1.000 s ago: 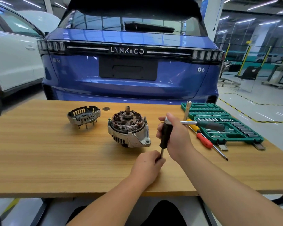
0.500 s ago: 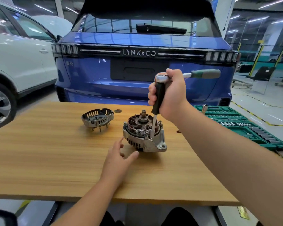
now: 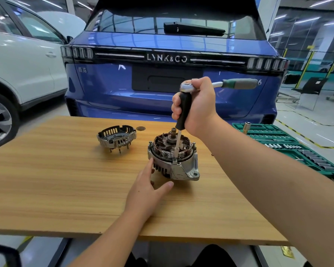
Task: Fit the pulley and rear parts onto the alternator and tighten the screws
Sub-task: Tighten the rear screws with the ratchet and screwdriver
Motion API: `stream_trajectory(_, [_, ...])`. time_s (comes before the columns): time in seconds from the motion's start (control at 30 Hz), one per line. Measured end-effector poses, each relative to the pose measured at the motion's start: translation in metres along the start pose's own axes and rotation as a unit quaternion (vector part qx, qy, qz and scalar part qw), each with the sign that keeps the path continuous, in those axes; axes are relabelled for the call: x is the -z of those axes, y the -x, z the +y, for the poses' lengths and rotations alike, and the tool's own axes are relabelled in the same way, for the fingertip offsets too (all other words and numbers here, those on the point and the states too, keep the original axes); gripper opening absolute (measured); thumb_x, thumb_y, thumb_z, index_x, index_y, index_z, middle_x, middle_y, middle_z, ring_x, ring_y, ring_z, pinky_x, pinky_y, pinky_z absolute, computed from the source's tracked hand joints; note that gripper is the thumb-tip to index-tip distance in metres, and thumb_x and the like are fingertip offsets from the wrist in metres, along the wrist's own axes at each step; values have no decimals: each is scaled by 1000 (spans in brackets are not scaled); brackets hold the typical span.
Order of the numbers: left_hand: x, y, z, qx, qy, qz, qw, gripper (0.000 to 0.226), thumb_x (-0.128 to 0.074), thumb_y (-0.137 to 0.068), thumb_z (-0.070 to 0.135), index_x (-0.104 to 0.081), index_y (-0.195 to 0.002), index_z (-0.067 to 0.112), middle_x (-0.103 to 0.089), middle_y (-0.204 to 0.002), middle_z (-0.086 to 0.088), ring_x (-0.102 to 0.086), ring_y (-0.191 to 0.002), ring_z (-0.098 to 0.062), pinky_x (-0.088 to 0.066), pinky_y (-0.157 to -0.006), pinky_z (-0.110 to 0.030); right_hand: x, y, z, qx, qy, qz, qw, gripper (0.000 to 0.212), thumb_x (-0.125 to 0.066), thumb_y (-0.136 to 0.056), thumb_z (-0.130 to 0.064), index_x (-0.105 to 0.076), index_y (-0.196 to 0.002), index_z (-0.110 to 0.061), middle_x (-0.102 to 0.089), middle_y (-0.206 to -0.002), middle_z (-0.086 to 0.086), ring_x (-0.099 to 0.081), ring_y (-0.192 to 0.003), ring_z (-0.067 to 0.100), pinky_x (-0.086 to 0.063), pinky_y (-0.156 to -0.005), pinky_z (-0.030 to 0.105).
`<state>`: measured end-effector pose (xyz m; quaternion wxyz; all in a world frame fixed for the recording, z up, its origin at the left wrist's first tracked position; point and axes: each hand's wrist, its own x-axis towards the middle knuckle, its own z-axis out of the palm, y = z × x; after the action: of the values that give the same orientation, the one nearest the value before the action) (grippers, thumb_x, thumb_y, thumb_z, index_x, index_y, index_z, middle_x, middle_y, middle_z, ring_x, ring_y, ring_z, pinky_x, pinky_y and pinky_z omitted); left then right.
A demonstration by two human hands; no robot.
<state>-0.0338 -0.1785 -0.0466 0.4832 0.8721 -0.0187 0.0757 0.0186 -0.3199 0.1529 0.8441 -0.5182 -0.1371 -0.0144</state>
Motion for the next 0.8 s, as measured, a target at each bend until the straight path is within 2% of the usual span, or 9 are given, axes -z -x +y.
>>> stream_trajectory(0.17, [-2, -2, -2, -2, 7, 8, 1000, 97, -74, -78, 59, -13, -153, 53, -41, -147, 13, -54, -115, -14, -54, -93, -43, -3, -2, 3, -9, 18, -15, 1000, 28, -35, -91, -32, -41, -68, -16, -47, -60, 7, -35, -48, 19, -29, -50, 27])
stream_trajectory(0.27, [-2, 0, -3, -9, 8, 21, 1000, 88, -73, -78, 60, -23, -150, 48, -39, -146, 12, -48, -123, -14, -50, -99, -43, -4, -2, 3, -14, 18, -20, 1000, 27, -33, -91, -33, -38, -69, -17, -46, -58, 7, -33, -47, 19, -28, -49, 26])
stream_trajectory(0.37, [0, 3, 1, -86, -34, 95, 991, 73, -67, -81, 61, -39, -143, 35, -43, -141, 12, -38, -128, -9, -39, -106, -40, -5, -3, 3, -11, 21, -22, 999, 26, -32, -92, -32, -37, -71, -17, -45, -56, 7, -33, -46, 18, -27, -50, 26])
stream_trajectory(0.43, [4, 0, 10, -163, -47, 123, 978, 65, -58, -84, 63, -48, -138, 28, -48, -135, 13, -38, -126, -6, -34, -105, -36, -5, -3, 2, -9, 24, -24, 999, 26, -32, -92, -30, -38, -72, -16, -47, -57, 8, -34, -46, 19, -29, -50, 26])
stream_trajectory(0.5, [7, -9, 25, -212, -38, 120, 969, 58, -55, -88, 60, -52, -135, 26, -48, -129, 20, -40, -123, 0, -33, -102, -34, -4, -3, 2, -2, 28, -31, 999, 26, -32, -92, -28, -41, -72, -15, -49, -59, 10, -36, -47, 20, -32, -50, 27])
stream_trajectory(0.6, [8, -27, 45, -245, -20, 67, 967, 40, -63, -93, 41, -58, -129, 25, -50, -113, 33, -51, -110, 0, -45, -98, -38, -2, -1, 5, 25, 30, -54, 998, 23, -32, -92, -28, -42, -75, -15, -50, -61, 10, -37, -50, 20, -32, -50, 26])
stream_trajectory(0.7, [3, -36, 45, -290, -53, 60, 954, 25, -68, -94, 22, -66, -118, 17, -64, -104, 16, -58, -101, -10, -48, -91, -48, -1, 0, 8, 52, 21, -77, 995, 15, -37, -82, -31, -38, -77, -17, -48, -61, 10, -35, -49, 19, -28, -51, 26])
stream_trajectory(0.8, [-1, -40, 40, -286, -70, 81, 952, 26, -70, -93, 22, -68, -118, 15, -68, -108, 9, -60, -106, -17, -46, -93, -51, 3, -1, 8, 49, 20, -81, 995, 15, -39, -76, -31, -38, -77, -16, -47, -59, 9, -35, -48, 18, -27, -50, 26])
